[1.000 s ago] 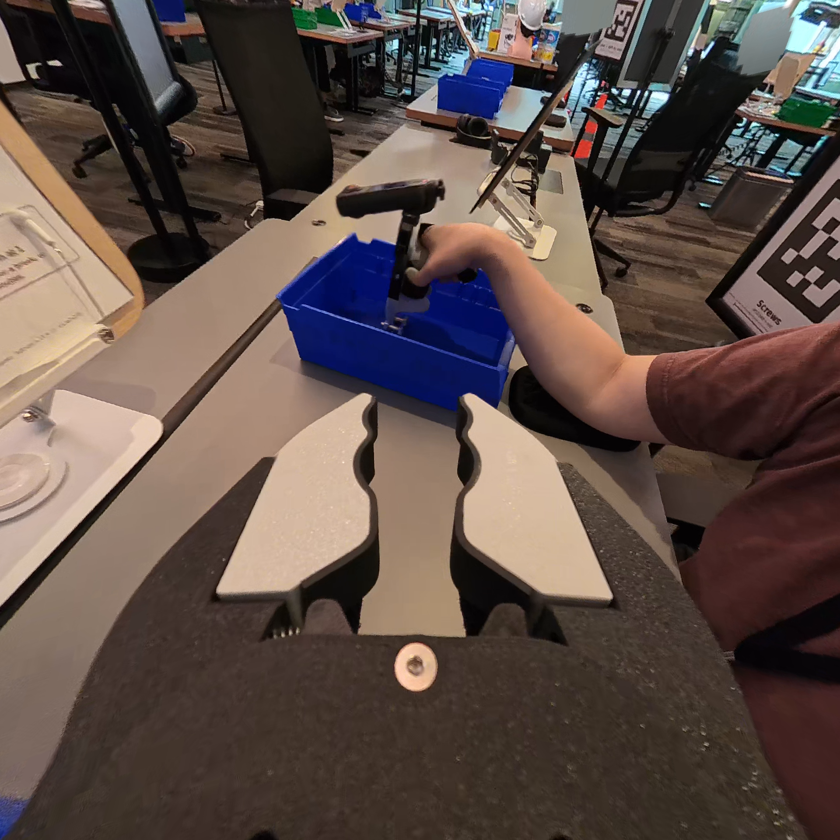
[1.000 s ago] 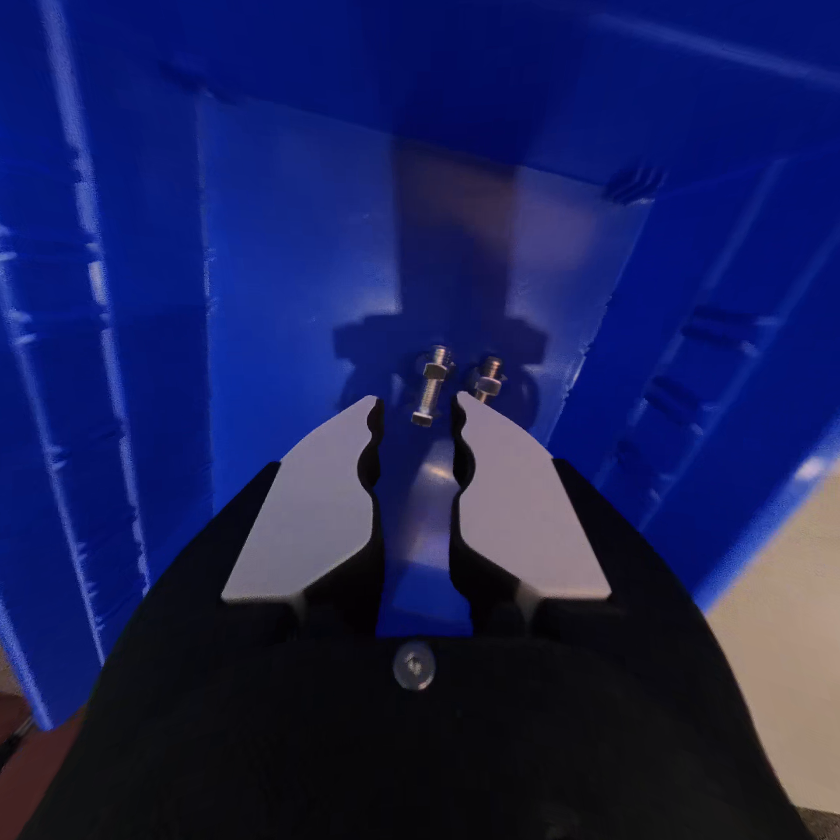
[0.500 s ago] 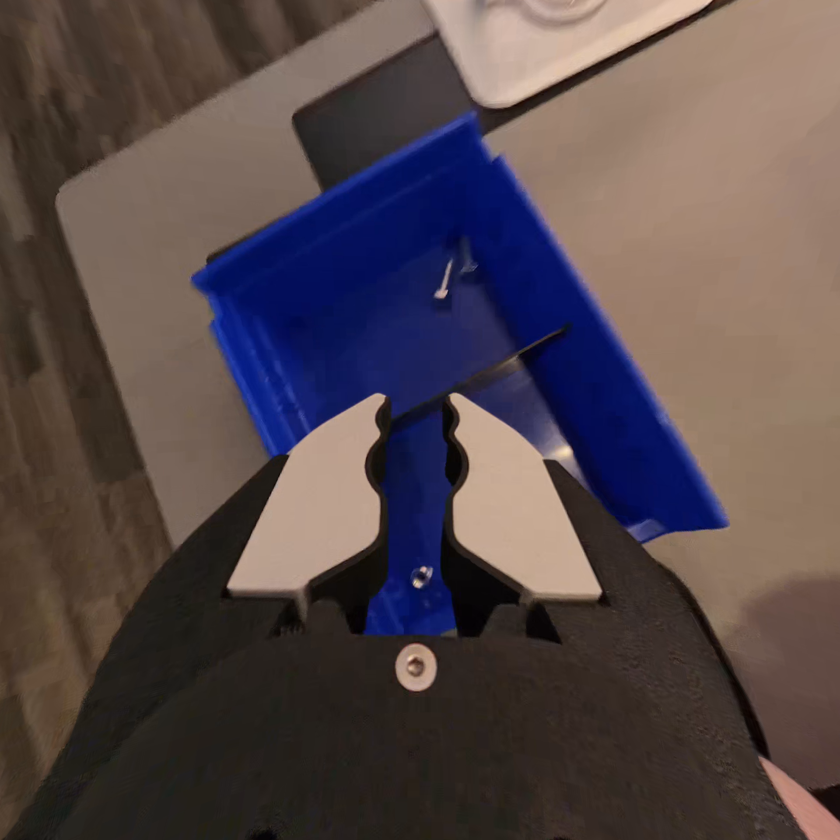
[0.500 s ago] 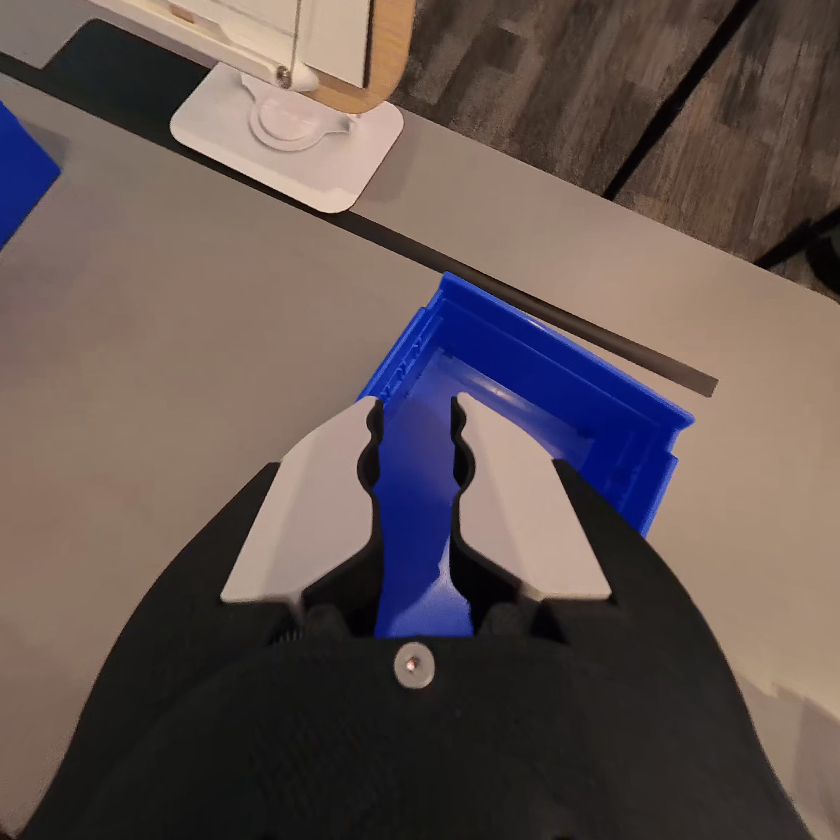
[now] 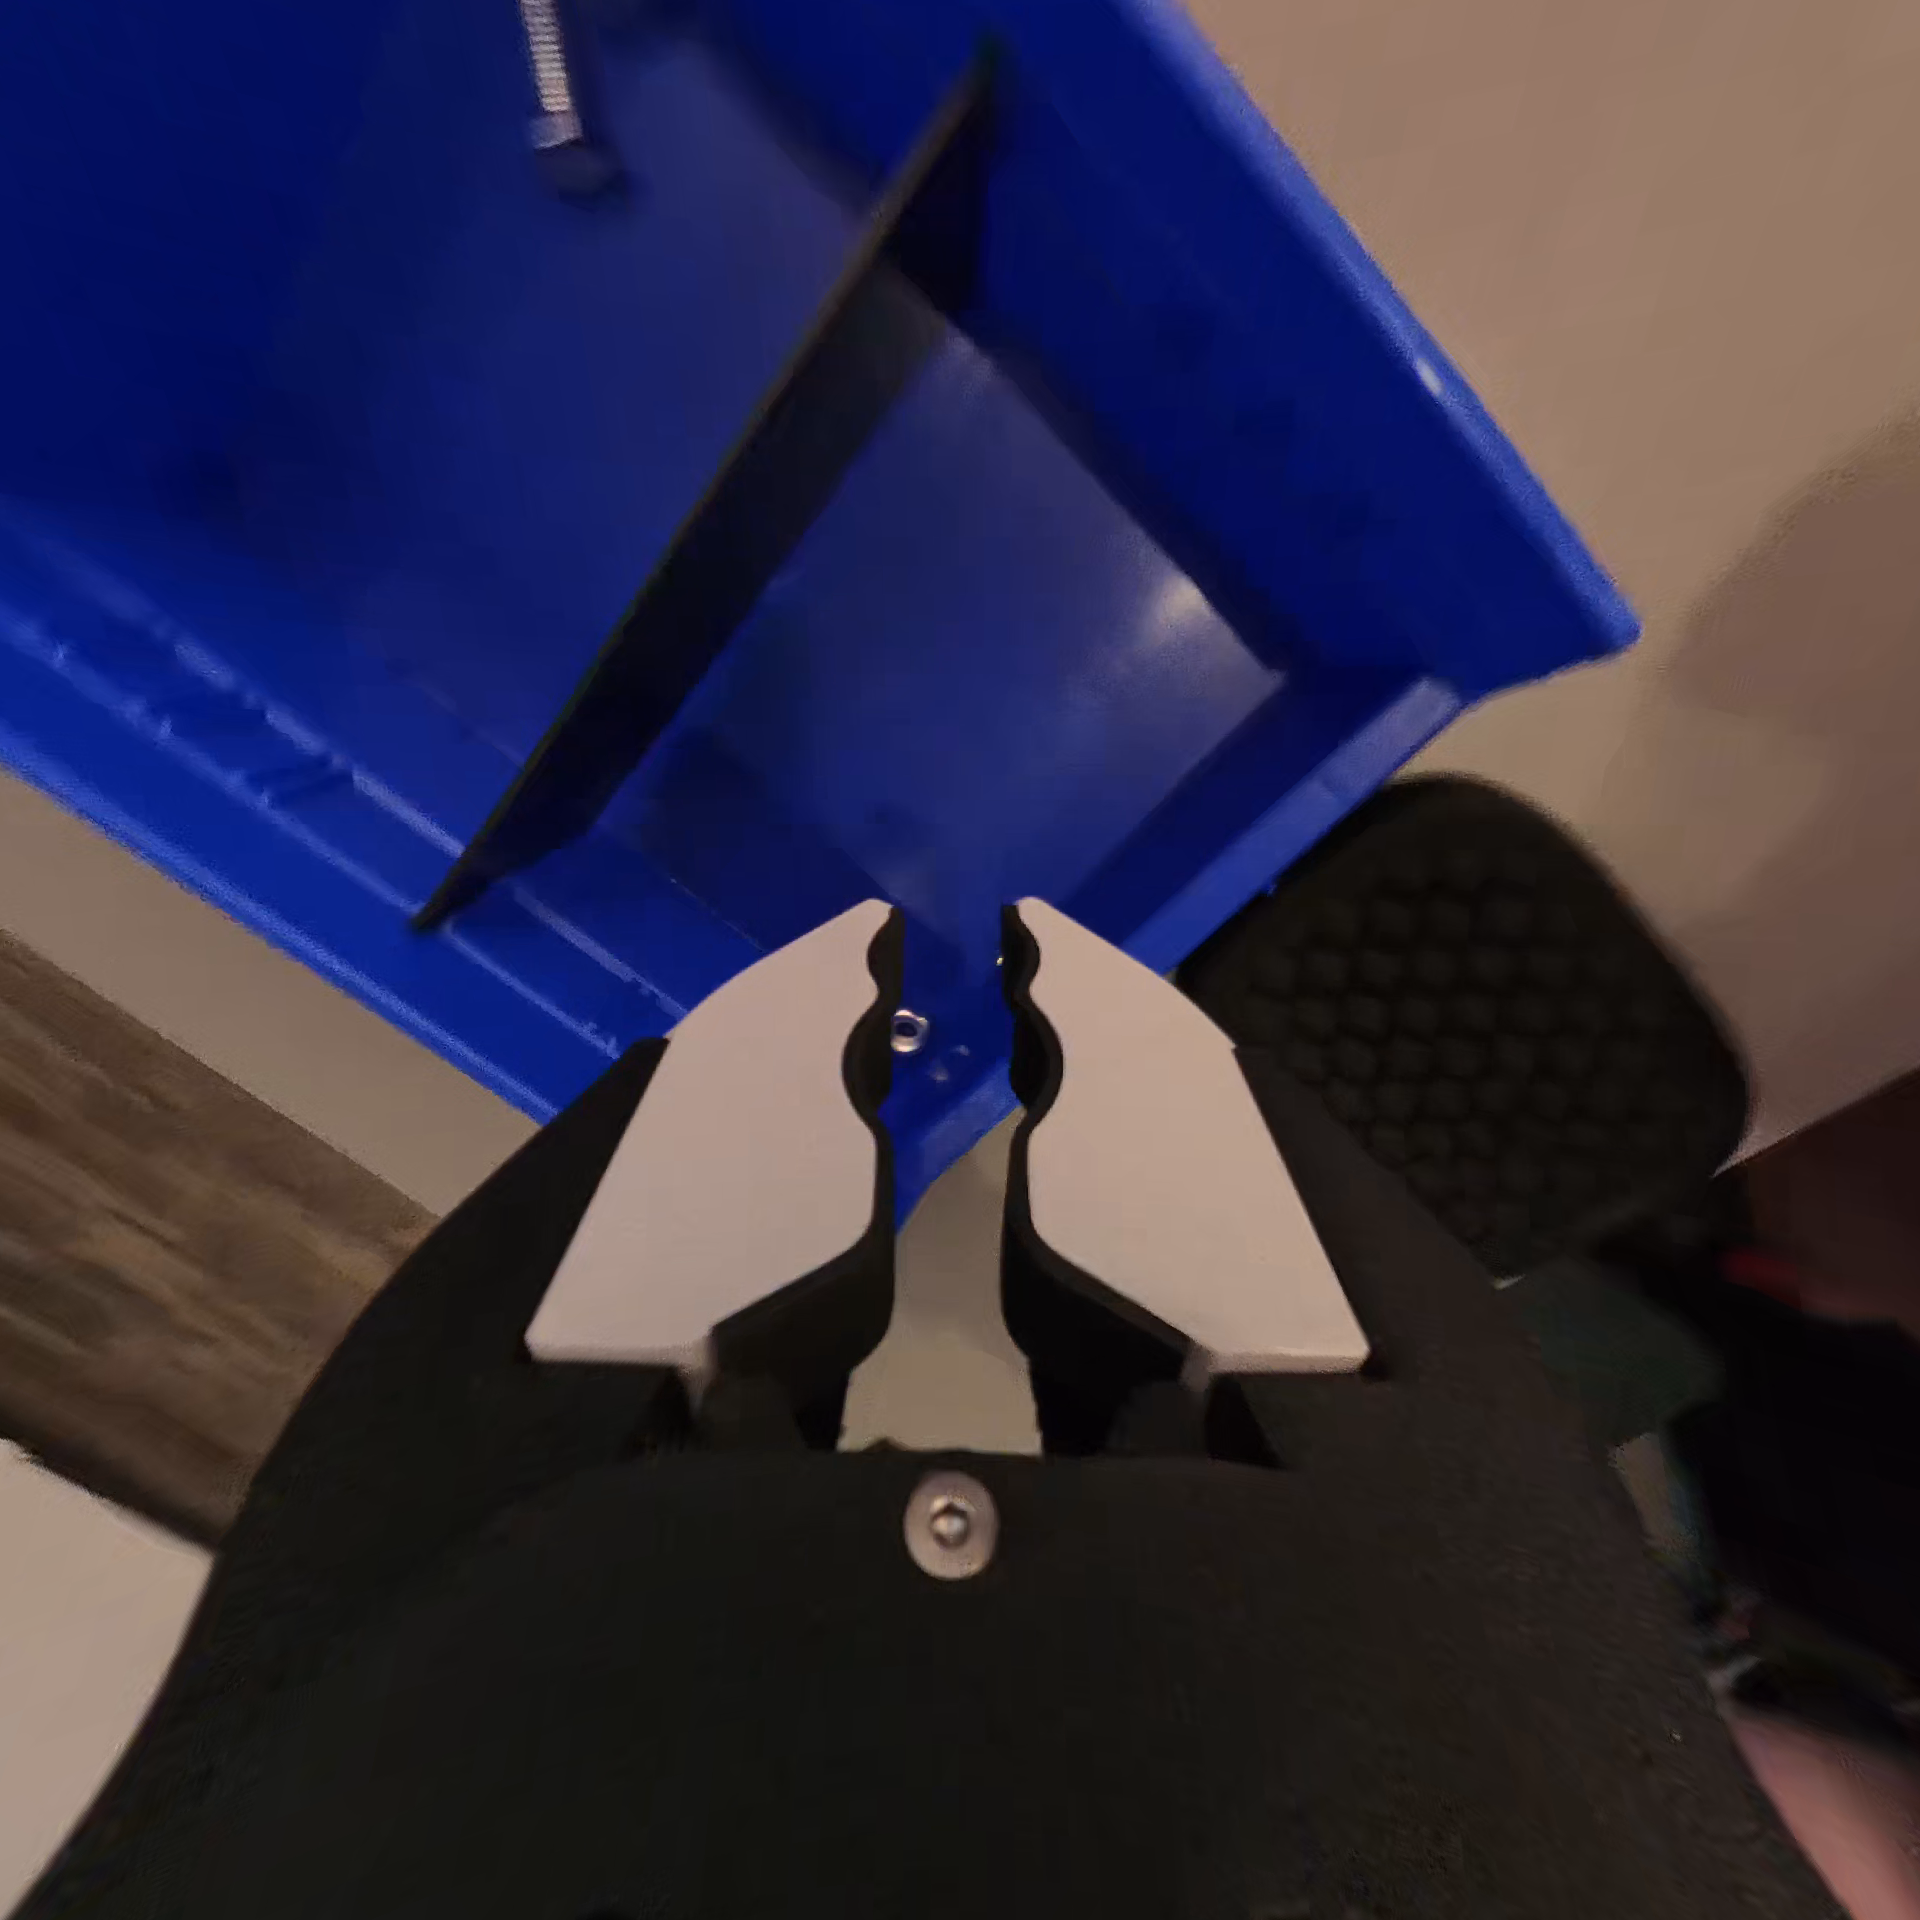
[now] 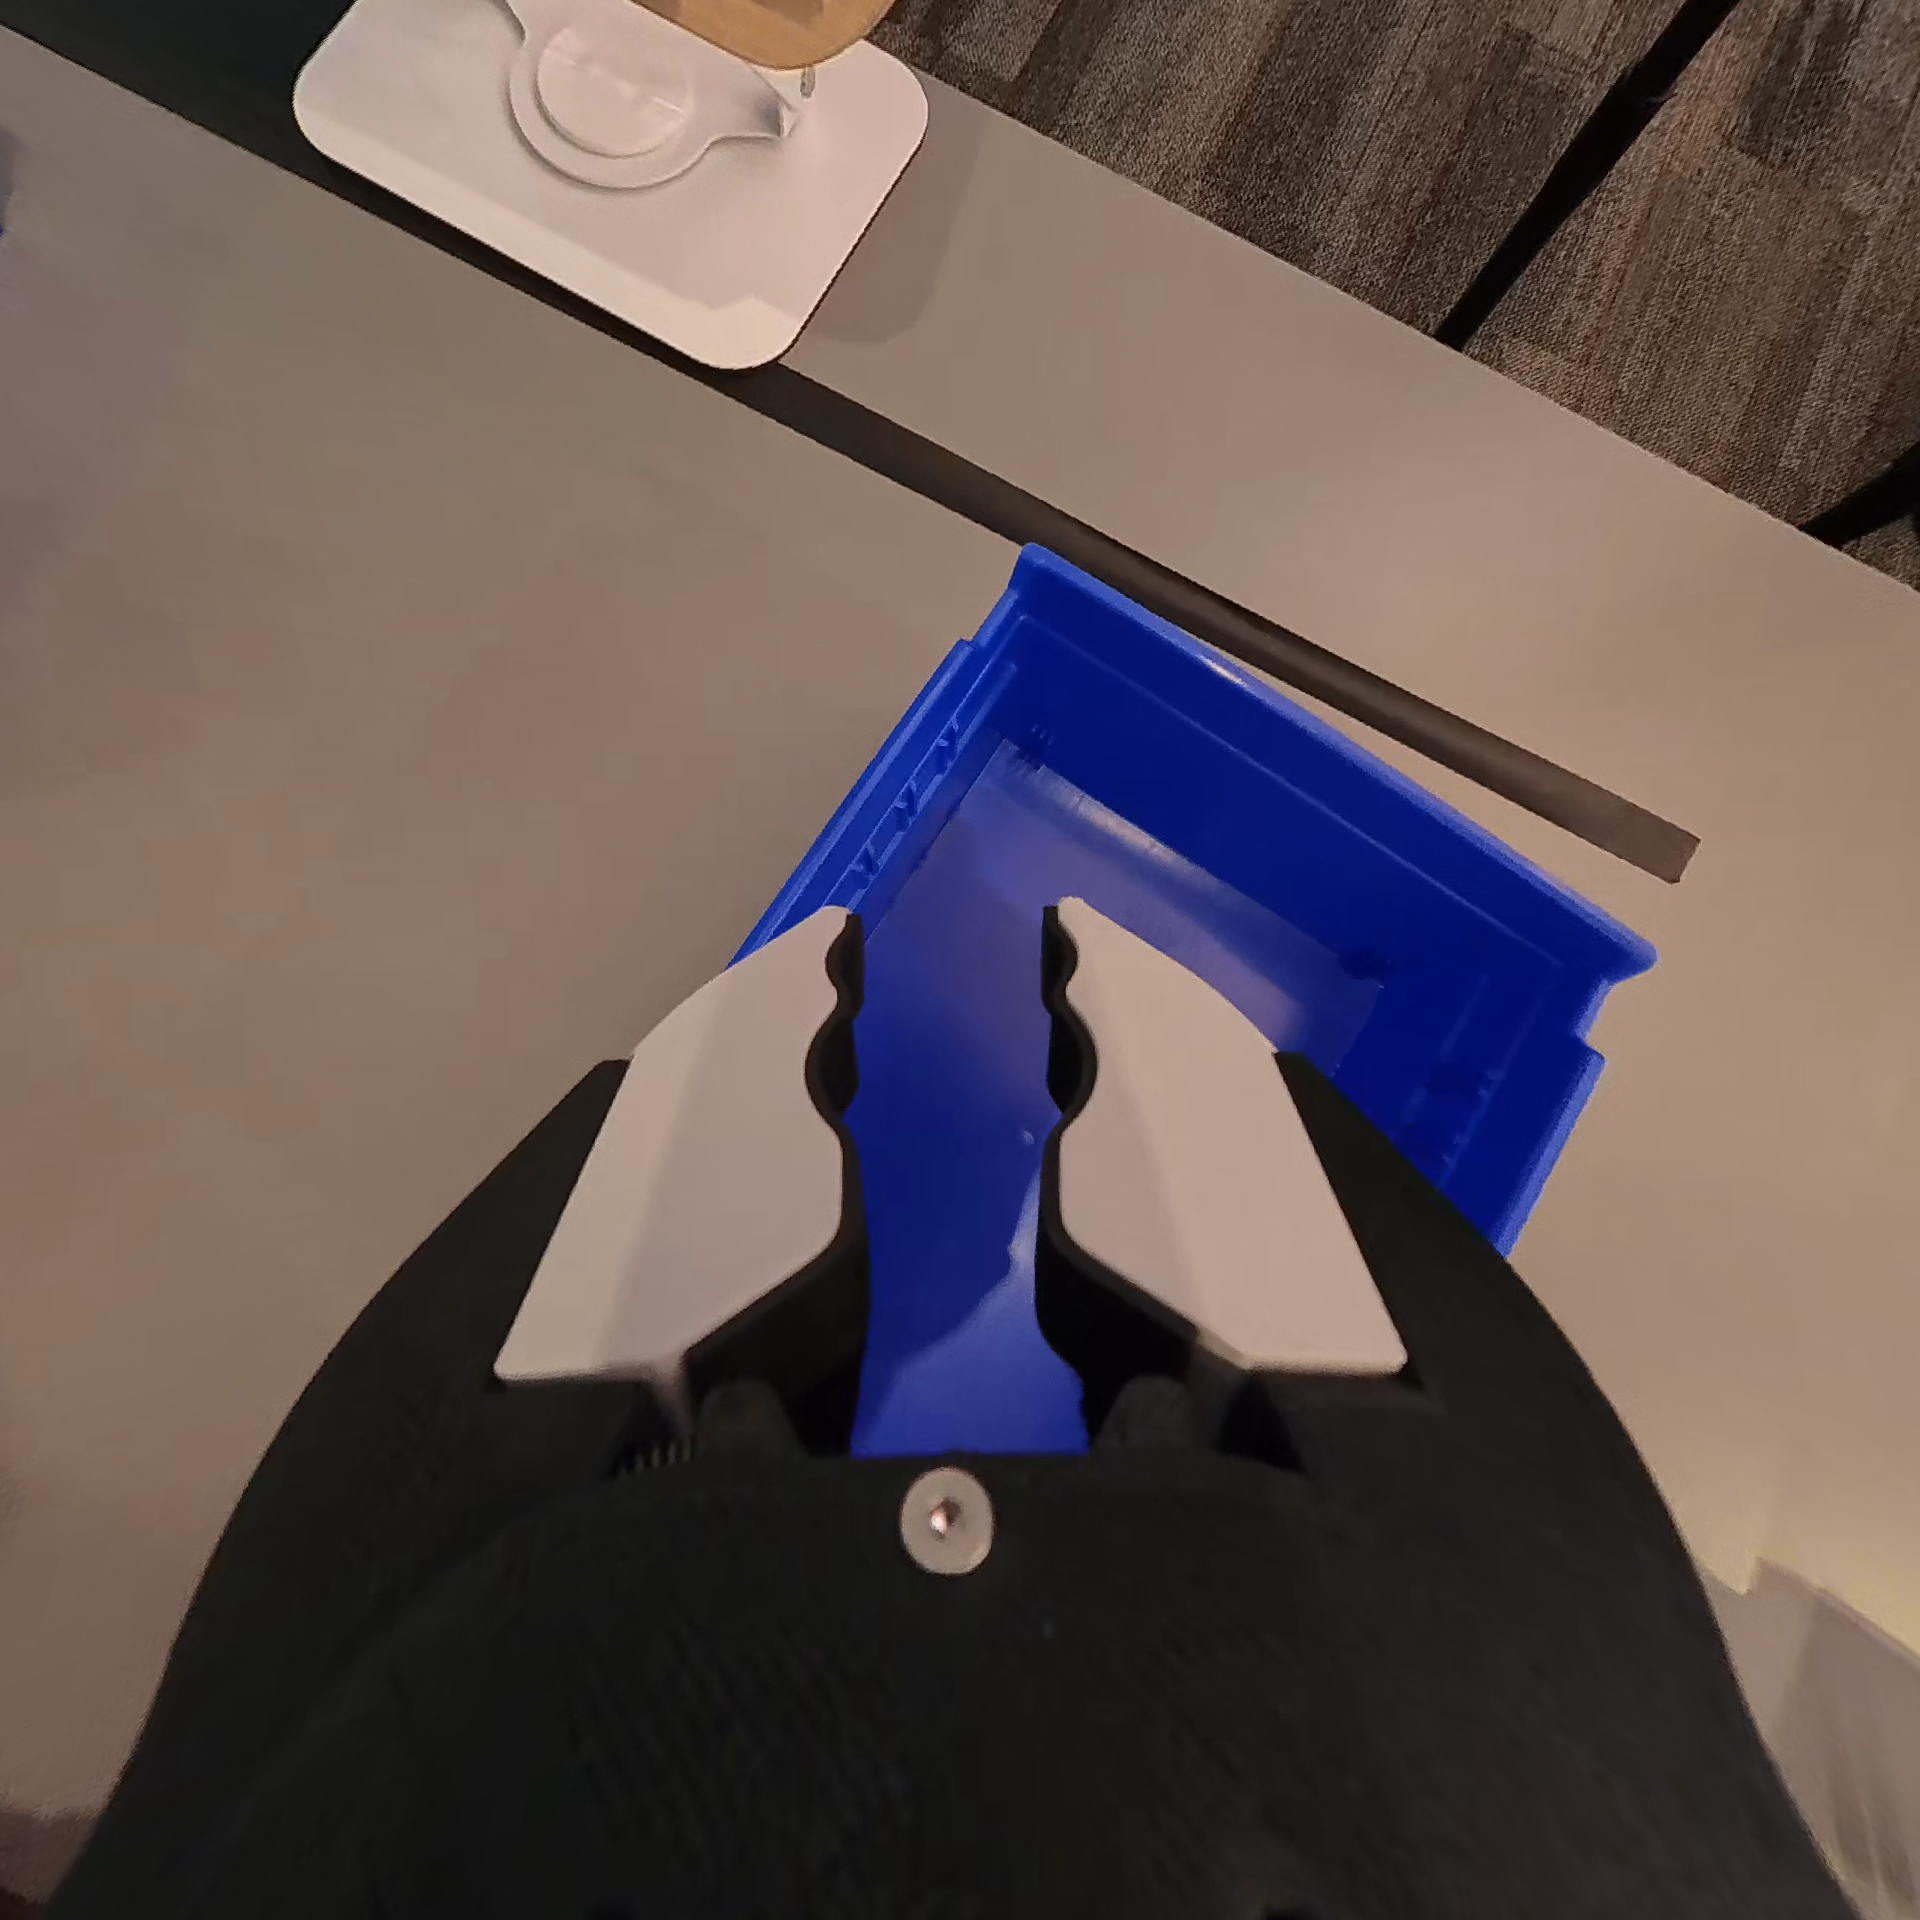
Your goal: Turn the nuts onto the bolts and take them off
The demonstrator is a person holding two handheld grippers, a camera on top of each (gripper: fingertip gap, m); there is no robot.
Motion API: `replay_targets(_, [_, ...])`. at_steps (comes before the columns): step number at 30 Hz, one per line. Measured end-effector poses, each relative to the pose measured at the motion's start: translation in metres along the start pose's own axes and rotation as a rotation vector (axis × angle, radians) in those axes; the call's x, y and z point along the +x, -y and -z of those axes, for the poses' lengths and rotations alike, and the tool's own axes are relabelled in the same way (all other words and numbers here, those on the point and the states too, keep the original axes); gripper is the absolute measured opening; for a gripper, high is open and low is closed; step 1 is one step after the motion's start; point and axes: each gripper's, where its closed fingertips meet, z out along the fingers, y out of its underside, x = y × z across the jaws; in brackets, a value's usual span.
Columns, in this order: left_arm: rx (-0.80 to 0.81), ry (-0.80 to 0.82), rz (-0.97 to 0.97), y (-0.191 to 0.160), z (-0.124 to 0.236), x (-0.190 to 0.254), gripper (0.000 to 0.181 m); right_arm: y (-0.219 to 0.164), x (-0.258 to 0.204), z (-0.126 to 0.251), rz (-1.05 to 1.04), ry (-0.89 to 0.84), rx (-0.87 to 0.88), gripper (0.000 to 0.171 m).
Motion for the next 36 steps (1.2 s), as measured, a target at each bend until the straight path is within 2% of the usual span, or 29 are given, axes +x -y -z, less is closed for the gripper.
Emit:
replay_targets(1, [-0.029, 0.017, -0.083, -0.002, -0.004, 0.000, 0.021, 0.001, 0.000, -0.003, 0.002, -0.002, -0.005, 0.034])
replay_targets(3, [-0.125, 0.044, -0.215, -0.014, -0.013, -0.004, 0.014, 0.002, -0.001, -0.009, 0.023, -0.008, -0.024, 0.034])
replay_targets(4, [-0.170, 0.048, -0.272, -0.020, -0.019, -0.007, 0.020, 0.002, -0.003, -0.012, 0.037, -0.011, -0.030, 0.034])
replay_targets(6, [-0.251, 0.009, -0.389, -0.035, -0.029, -0.010, 0.021, 0.005, -0.008, -0.017, 0.060, -0.009, -0.036, 0.034])
replay_targets(12, [-0.346, -0.094, -0.684, -0.054, -0.066, -0.010, 0.024, 0.015, -0.020, -0.027, 0.124, -0.016, -0.027, 0.033])
replay_targets(16, [-0.353, -0.213, -0.684, -0.056, -0.085, -0.002, 0.037, 0.018, -0.028, -0.029, 0.139, -0.004, -0.016, 0.033])
replay_targets(23, [-0.323, -0.367, -0.632, -0.052, -0.088, 0.009, 0.038, 0.017, -0.037, -0.037, 0.168, 0.006, -0.044, 0.033])
replay_targets(30, [-0.304, -0.297, -0.654, -0.047, -0.089, 0.005, 0.041, 0.017, -0.044, -0.036, 0.191, 0.017, -0.046, 0.033])
replay_targets(31, [-0.291, -0.263, -0.644, -0.043, -0.088, 0.000, 0.031, 0.017, -0.044, -0.035, 0.193, 0.016, -0.047, 0.033])
replay_targets(33, [-0.263, -0.178, -0.660, -0.038, -0.085, -0.013, 0.027, 0.017, -0.044, -0.035, 0.198, 0.014, -0.050, 0.033])
replay_targets(36, [-0.255, -0.224, -0.606, -0.040, -0.079, -0.009, 0.029, 0.017, -0.046, -0.033, 0.201, 0.027, -0.043, 0.033])
